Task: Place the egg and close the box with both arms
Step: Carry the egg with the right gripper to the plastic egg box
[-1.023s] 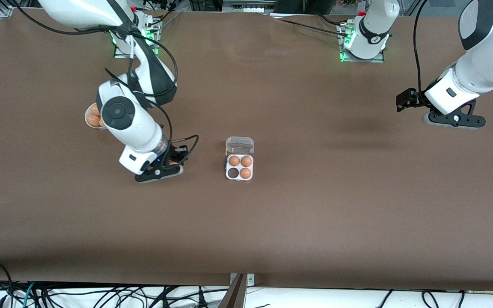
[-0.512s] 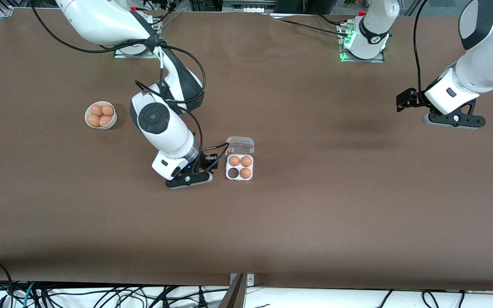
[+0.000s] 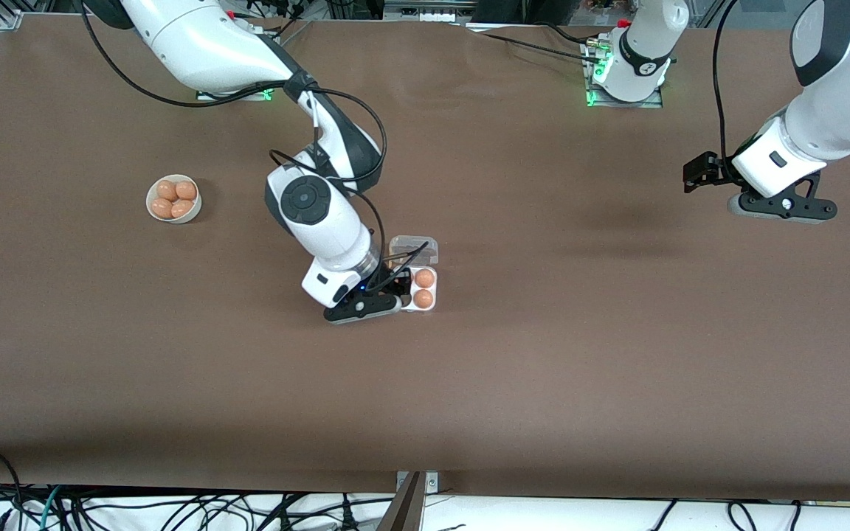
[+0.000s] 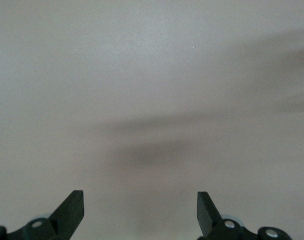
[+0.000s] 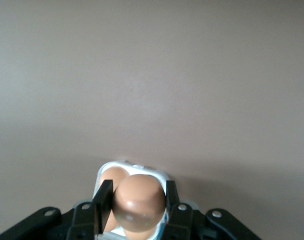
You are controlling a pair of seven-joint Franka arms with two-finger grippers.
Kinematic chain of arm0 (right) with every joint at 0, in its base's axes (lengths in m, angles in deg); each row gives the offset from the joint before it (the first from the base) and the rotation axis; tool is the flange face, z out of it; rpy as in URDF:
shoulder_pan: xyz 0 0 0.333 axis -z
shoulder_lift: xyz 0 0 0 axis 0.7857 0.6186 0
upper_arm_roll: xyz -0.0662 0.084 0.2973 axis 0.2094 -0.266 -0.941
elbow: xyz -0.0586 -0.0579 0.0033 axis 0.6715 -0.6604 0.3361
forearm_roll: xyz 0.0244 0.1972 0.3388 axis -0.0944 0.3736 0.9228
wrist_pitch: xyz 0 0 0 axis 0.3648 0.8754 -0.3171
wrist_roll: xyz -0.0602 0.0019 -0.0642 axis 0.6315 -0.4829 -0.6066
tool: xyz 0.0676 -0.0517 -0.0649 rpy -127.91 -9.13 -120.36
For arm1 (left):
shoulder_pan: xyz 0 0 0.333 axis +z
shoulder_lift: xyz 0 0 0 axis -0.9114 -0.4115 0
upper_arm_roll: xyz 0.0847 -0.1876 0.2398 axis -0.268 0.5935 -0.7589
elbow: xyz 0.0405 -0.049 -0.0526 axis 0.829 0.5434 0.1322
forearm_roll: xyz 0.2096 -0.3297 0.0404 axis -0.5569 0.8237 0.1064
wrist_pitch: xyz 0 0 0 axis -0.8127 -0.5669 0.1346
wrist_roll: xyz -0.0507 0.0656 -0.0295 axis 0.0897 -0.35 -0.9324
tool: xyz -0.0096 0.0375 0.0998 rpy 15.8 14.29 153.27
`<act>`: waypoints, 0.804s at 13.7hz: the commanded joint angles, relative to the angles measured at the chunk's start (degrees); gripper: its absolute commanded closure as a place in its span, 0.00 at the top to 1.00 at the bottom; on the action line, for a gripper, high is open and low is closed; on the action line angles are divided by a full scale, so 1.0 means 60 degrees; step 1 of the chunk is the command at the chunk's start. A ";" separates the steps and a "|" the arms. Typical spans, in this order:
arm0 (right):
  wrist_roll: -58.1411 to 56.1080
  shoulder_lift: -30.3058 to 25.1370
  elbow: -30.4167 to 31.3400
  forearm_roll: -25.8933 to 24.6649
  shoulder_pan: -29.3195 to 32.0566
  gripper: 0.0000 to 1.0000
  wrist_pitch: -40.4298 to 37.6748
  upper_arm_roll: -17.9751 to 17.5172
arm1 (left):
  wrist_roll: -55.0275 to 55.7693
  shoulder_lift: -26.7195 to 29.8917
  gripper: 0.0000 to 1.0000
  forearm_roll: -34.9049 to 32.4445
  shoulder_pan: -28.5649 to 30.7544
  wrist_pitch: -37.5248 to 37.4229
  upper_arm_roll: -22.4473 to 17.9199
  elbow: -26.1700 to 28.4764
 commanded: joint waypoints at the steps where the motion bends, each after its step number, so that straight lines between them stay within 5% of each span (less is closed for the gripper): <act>1: 0.0190 0.0109 -0.0244 -0.0064 -0.0082 0.13 0.0012 0.0010 | 0.0044 -0.0108 1.00 -0.0042 0.0002 -0.0058 0.0035 -0.0221; 11: 0.0103 0.0811 -0.0024 -0.0474 -0.0185 0.13 0.1271 0.0054 | 0.0044 -0.0122 1.00 -0.0042 0.0002 -0.0058 0.0035 -0.0221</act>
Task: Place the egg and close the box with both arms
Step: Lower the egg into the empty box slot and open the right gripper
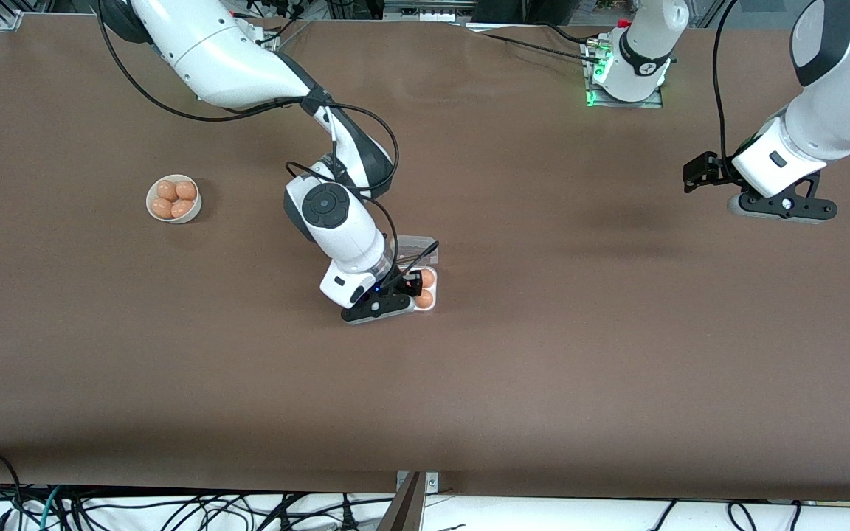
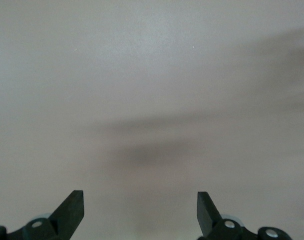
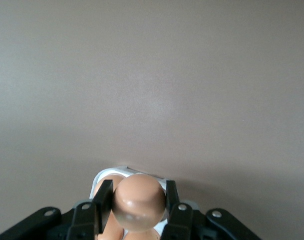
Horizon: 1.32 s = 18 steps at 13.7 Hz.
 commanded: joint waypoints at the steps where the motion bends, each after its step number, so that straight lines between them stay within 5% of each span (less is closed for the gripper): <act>1: 0.0061 0.0122 -0.0078 -0.0143 -0.0065 0.13 0.0247 0.0029 | 0.0044 -0.0108 1.00 -0.0042 0.0002 -0.0058 0.0035 -0.0221; 18: 0.0179 -0.0155 0.0801 0.0003 -0.0124 0.13 0.0569 0.0029 | 0.0014 -0.0108 1.00 -0.0042 0.0017 -0.0072 0.0035 -0.0221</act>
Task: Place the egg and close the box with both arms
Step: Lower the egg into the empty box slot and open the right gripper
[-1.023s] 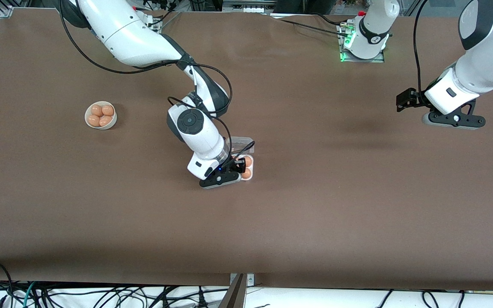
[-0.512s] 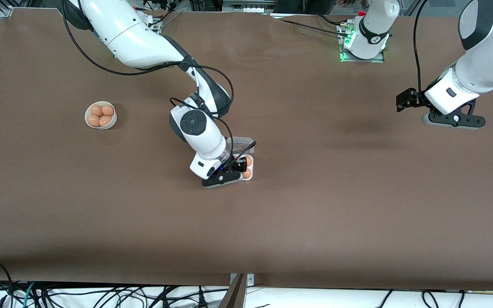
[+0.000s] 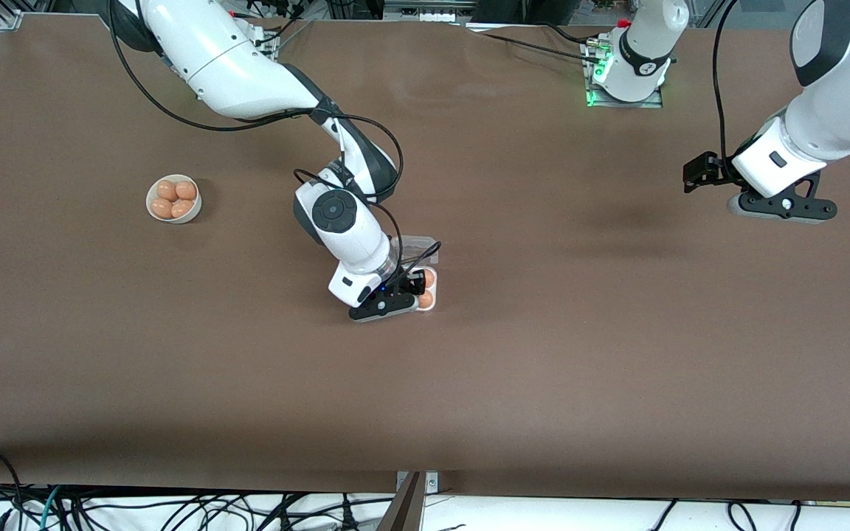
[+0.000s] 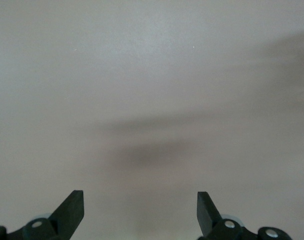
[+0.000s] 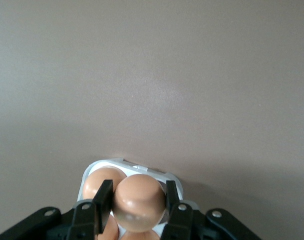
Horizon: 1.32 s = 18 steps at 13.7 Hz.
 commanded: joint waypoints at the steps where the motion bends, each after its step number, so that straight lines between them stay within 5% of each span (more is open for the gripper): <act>1: 0.0176 -0.0500 0.0603 -0.0003 -0.0021 0.13 0.0119 0.0029 | 0.0029 -0.0107 1.00 -0.0042 0.0017 -0.0072 0.0035 -0.0221; 10: 0.0161 -0.0443 0.0779 -0.0018 0.0008 0.18 0.0514 0.0029 | 0.0015 -0.0107 1.00 -0.0042 0.0017 -0.0072 0.0035 -0.0221; 11: 0.0161 -0.0442 0.0765 -0.0003 0.0008 0.34 0.0514 0.0029 | 0.0015 -0.0107 1.00 -0.0042 0.0017 -0.0072 0.0035 -0.0221; 13: 0.0161 -0.0457 0.0736 -0.0003 0.0052 0.87 0.0528 0.0029 | 0.0015 -0.0107 1.00 -0.0042 0.0017 -0.0072 0.0035 -0.0221; 14: 0.0161 -0.0472 0.0736 -0.0003 0.0052 1.00 0.0529 0.0029 | 0.0015 -0.0107 1.00 -0.0042 0.0017 -0.0072 0.0035 -0.0221; 18: 0.0161 -0.0501 0.0736 -0.0003 0.0081 1.00 0.0587 0.0029 | 0.0015 -0.0107 1.00 -0.0042 0.0017 -0.0072 0.0035 -0.0221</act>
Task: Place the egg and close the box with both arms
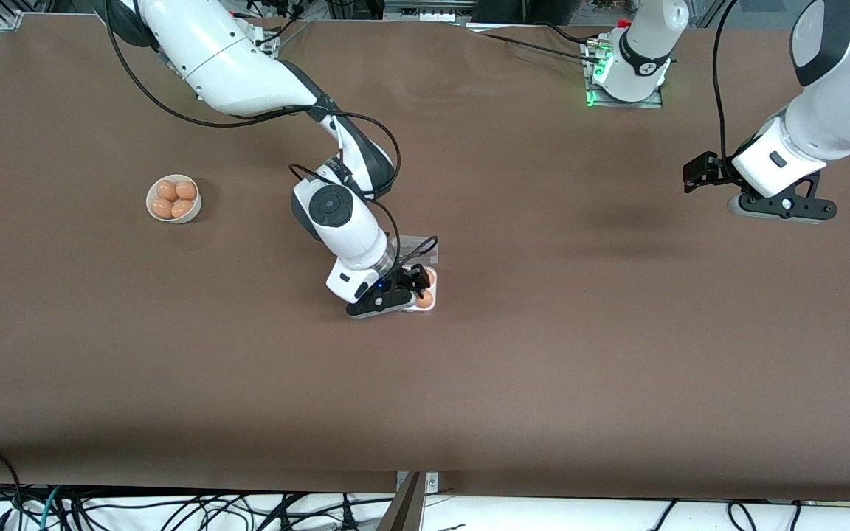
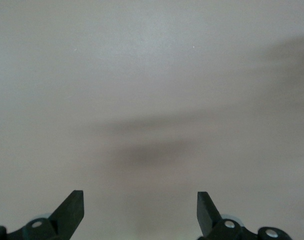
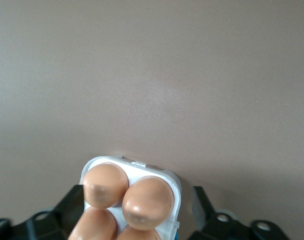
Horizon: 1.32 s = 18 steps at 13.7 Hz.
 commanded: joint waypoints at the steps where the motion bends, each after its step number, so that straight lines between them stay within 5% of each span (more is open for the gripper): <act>1: 0.0094 -0.0292 0.0241 -0.0004 0.0047 1.00 0.0088 0.0005 | 0.0029 -0.0107 1.00 -0.0042 0.0016 -0.0072 0.0035 -0.0221; 11: -0.0461 -0.0803 0.0183 -0.0136 0.0602 1.00 0.0074 0.0035 | 0.0044 -0.0107 1.00 -0.0042 0.0016 -0.0072 0.0035 -0.0221; 18: -0.2761 -0.3539 0.2654 -0.0107 0.2389 1.00 -0.1037 0.0049 | -0.0088 -0.0107 1.00 -0.0042 0.0002 -0.0087 0.0035 -0.0323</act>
